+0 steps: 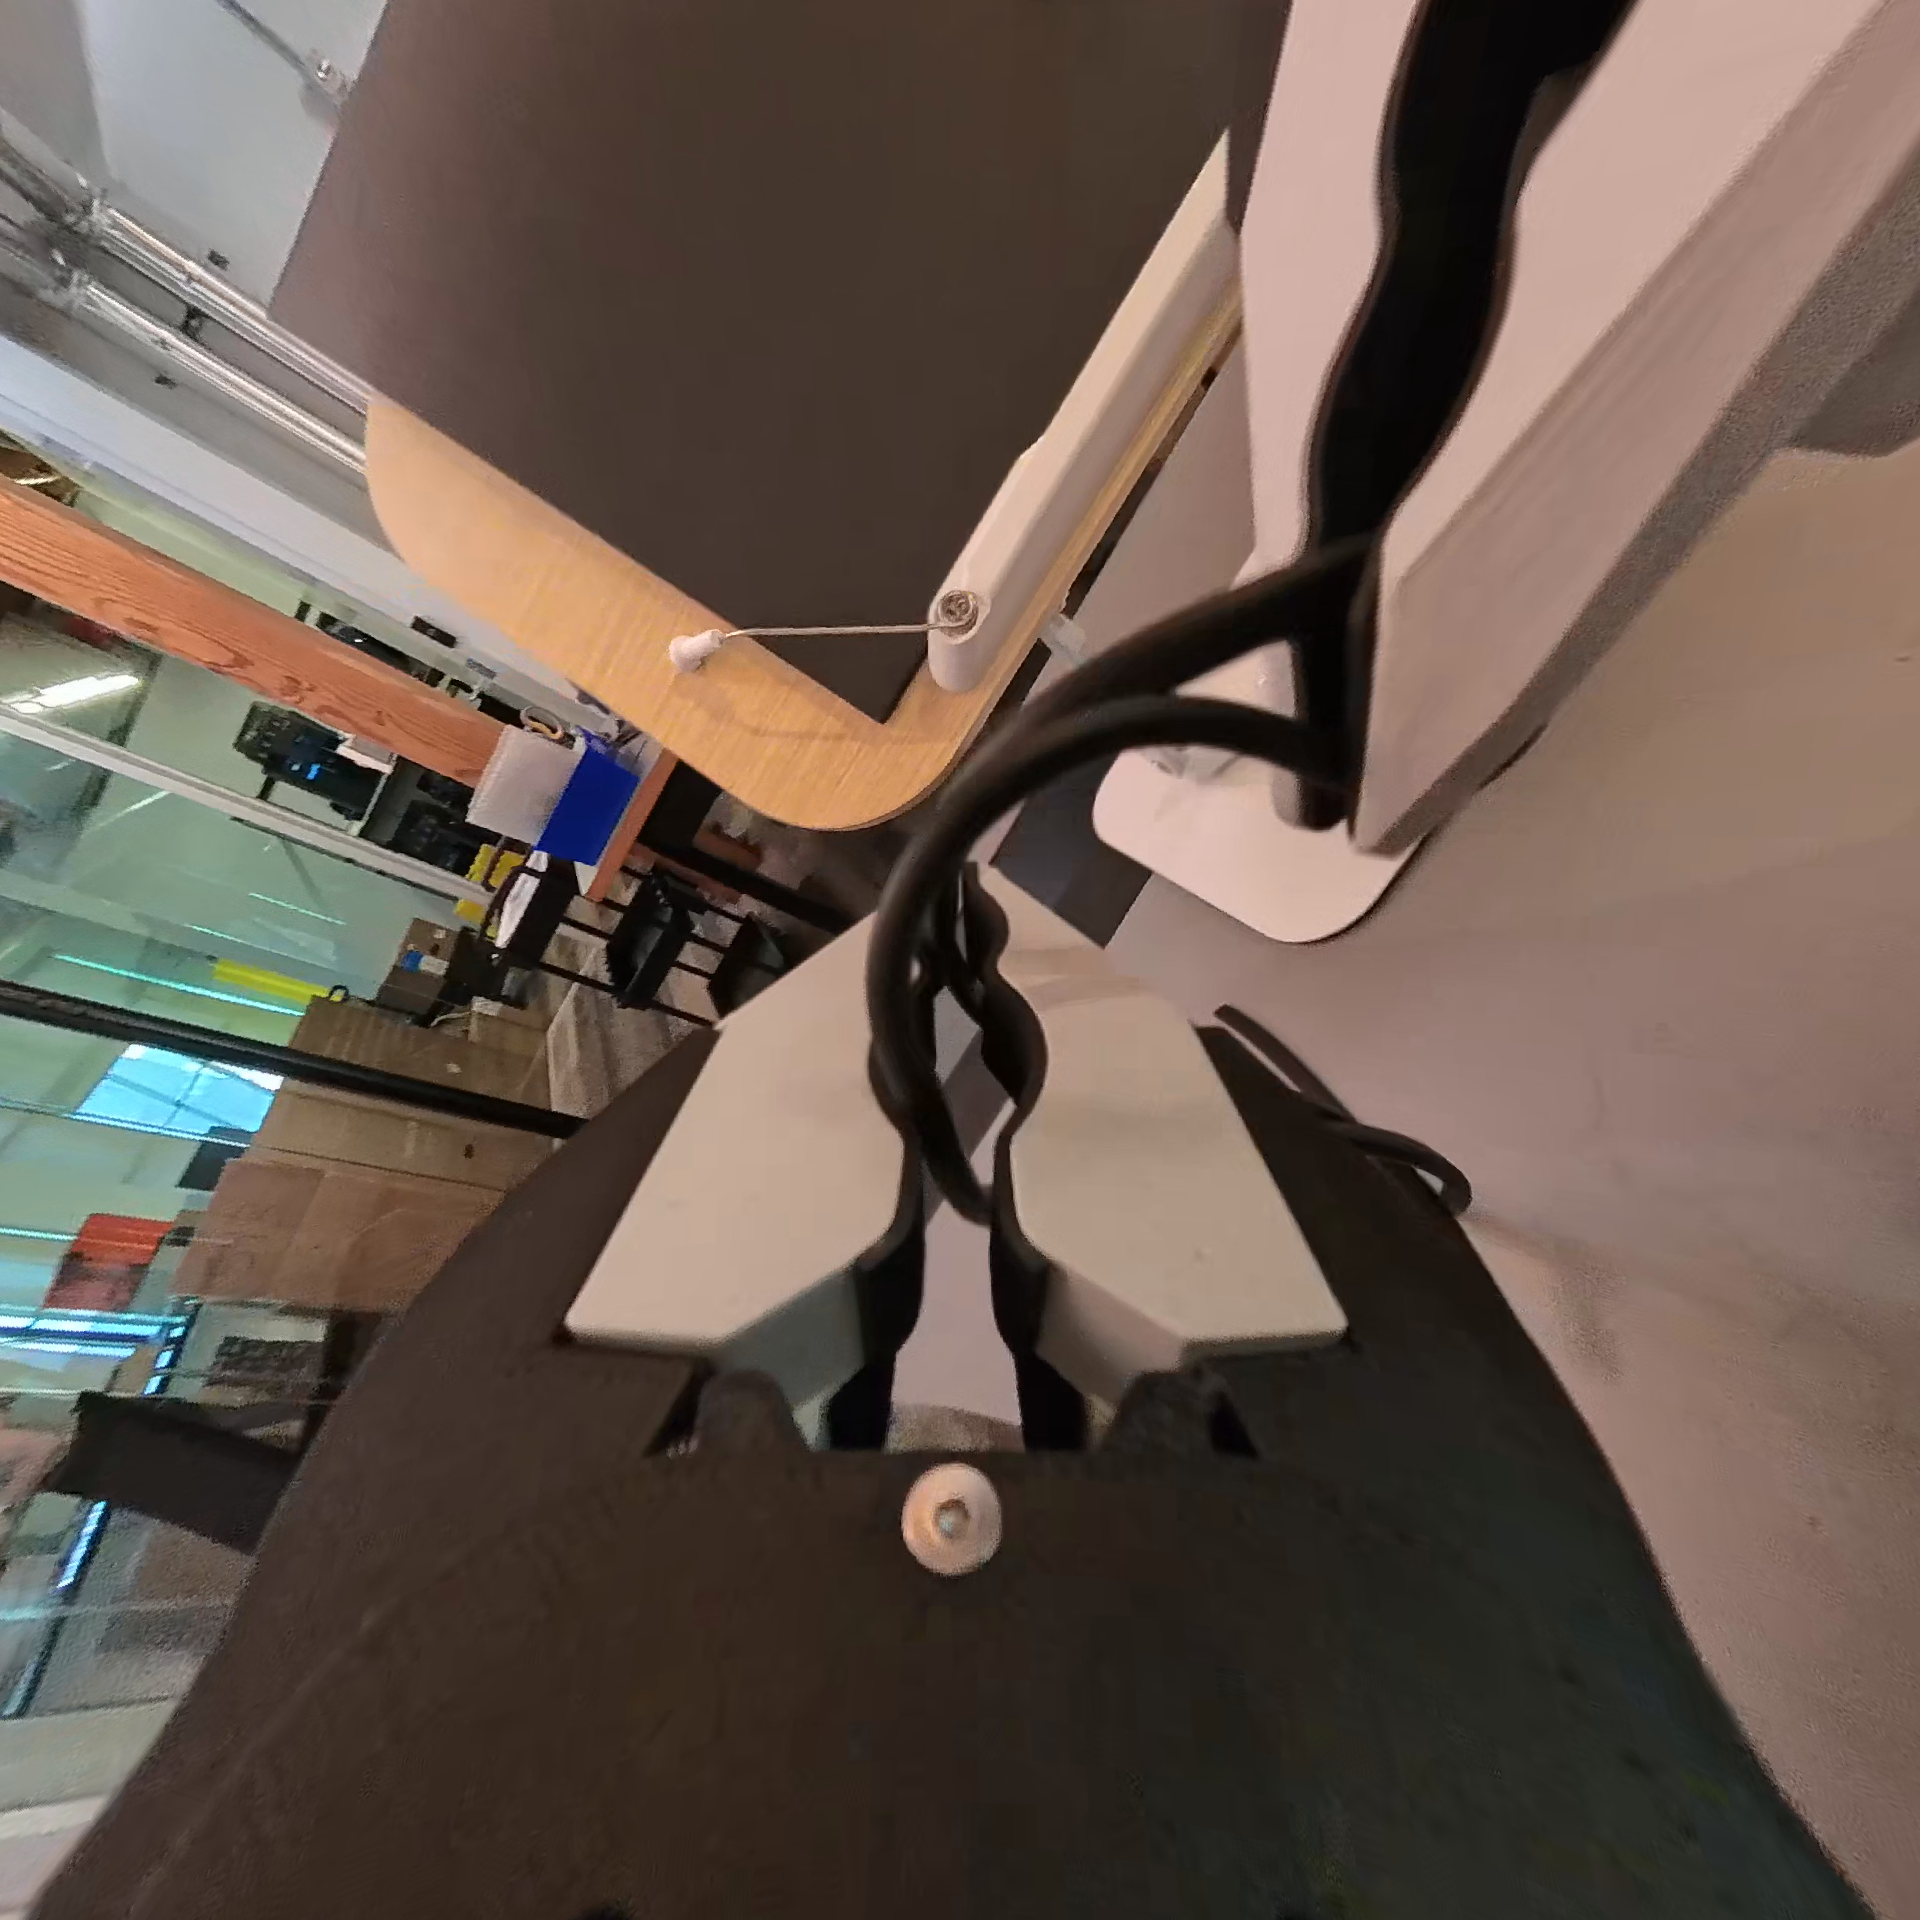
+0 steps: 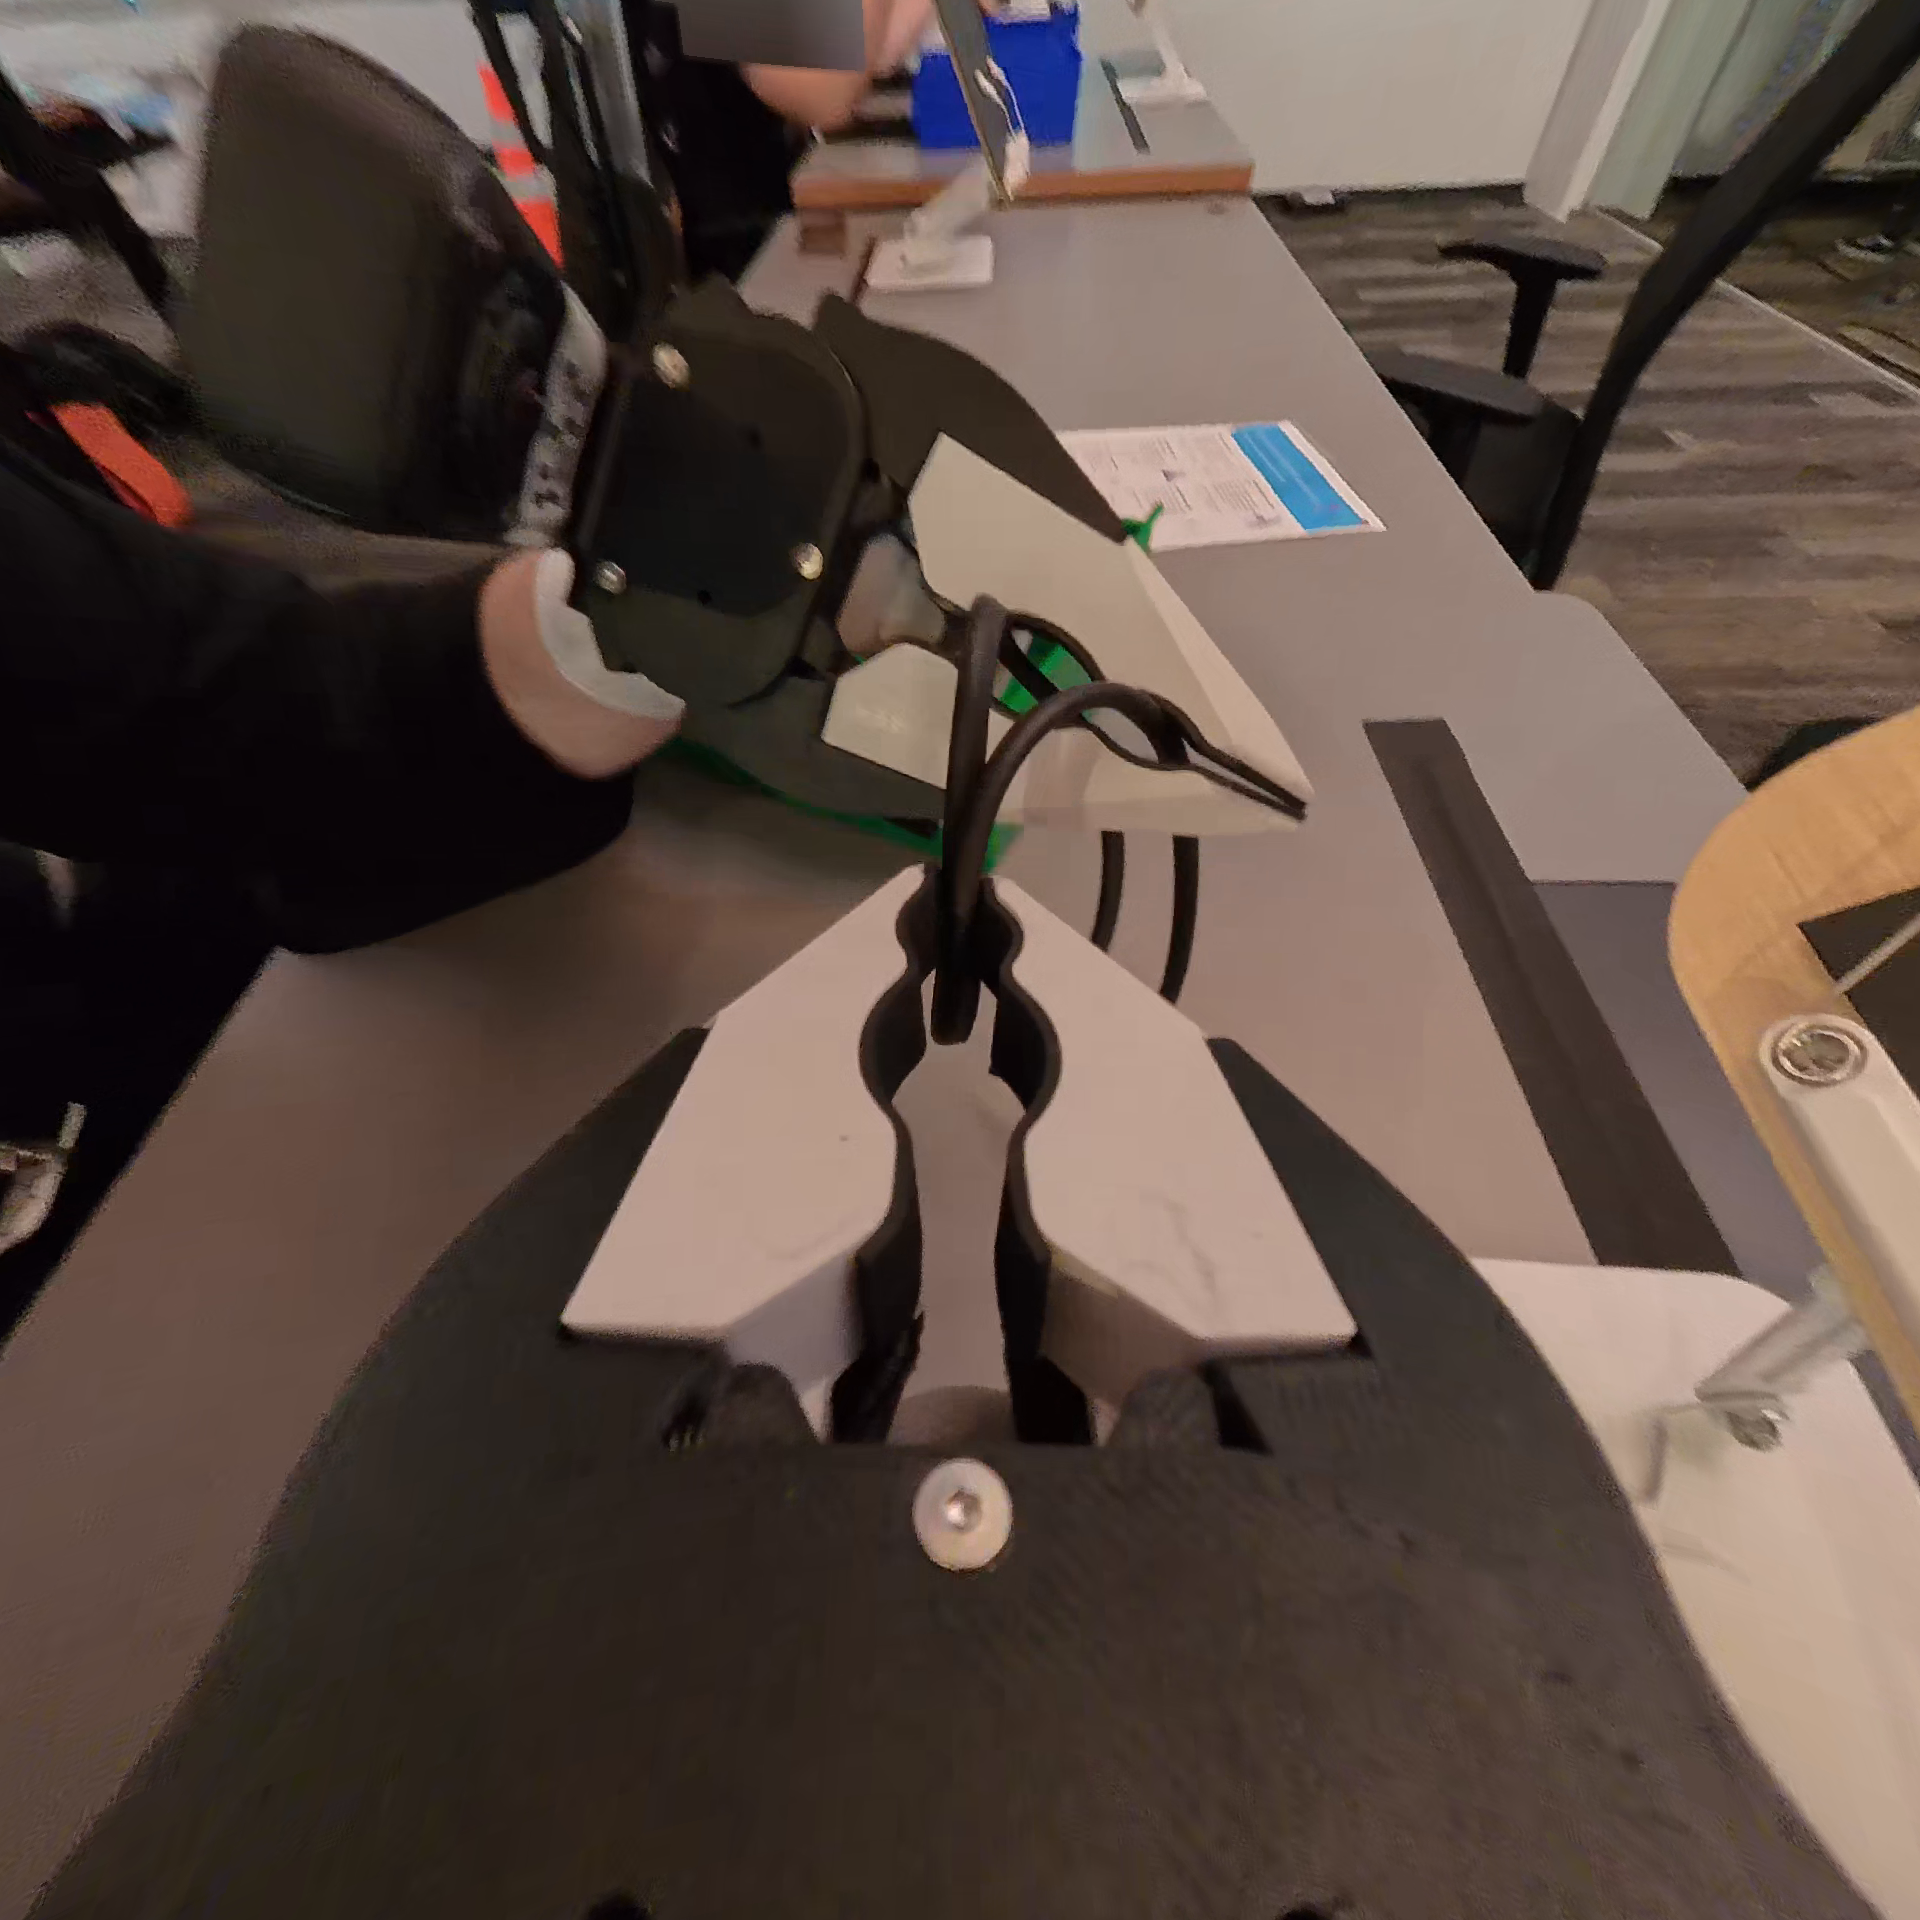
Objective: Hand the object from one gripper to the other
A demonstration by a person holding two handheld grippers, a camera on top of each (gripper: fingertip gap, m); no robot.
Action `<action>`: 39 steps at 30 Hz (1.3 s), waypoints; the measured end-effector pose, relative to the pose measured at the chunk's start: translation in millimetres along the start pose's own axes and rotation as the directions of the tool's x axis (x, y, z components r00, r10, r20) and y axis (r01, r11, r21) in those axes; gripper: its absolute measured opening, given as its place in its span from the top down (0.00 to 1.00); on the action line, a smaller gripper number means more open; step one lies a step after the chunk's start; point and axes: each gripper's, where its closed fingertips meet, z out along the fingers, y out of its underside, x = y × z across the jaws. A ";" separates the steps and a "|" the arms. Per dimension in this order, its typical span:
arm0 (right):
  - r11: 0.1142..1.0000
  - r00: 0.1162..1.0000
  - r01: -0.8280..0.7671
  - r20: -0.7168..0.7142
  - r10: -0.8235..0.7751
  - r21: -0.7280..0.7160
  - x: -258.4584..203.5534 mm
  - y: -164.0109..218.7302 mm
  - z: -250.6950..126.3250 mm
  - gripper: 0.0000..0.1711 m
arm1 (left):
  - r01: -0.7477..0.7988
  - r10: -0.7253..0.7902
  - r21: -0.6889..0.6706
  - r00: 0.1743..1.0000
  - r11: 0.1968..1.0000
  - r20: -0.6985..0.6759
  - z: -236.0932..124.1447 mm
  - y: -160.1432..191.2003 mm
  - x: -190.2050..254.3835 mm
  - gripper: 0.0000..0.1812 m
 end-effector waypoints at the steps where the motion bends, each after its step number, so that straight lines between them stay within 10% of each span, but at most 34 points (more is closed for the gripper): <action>1: 0.999 1.000 -0.012 0.023 0.012 0.032 -2.9 -5.2 -2.4 0.99 | 0.009 -0.009 0.007 1.000 1.000 -0.012 0.1 -0.6 1.3 1.00; 13: 0.966 0.994 -0.071 -0.063 0.090 0.250 20.1 -41.7 -32.1 0.99 | 0.088 -0.085 0.100 0.996 0.991 -0.032 -10.9 -19.6 -3.5 0.72; 22: 0.918 0.969 -0.141 -0.138 0.205 0.372 45.4 -53.5 -48.6 0.98 | 0.011 -0.045 0.196 0.984 0.981 0.175 -37.6 -47.2 -34.2 0.80; 39: 0.980 0.998 0.042 0.059 -0.031 -0.194 -20.7 24.5 -1.3 0.99 | -0.211 0.250 0.297 0.963 0.931 -0.100 -63.9 -76.9 39.8 0.78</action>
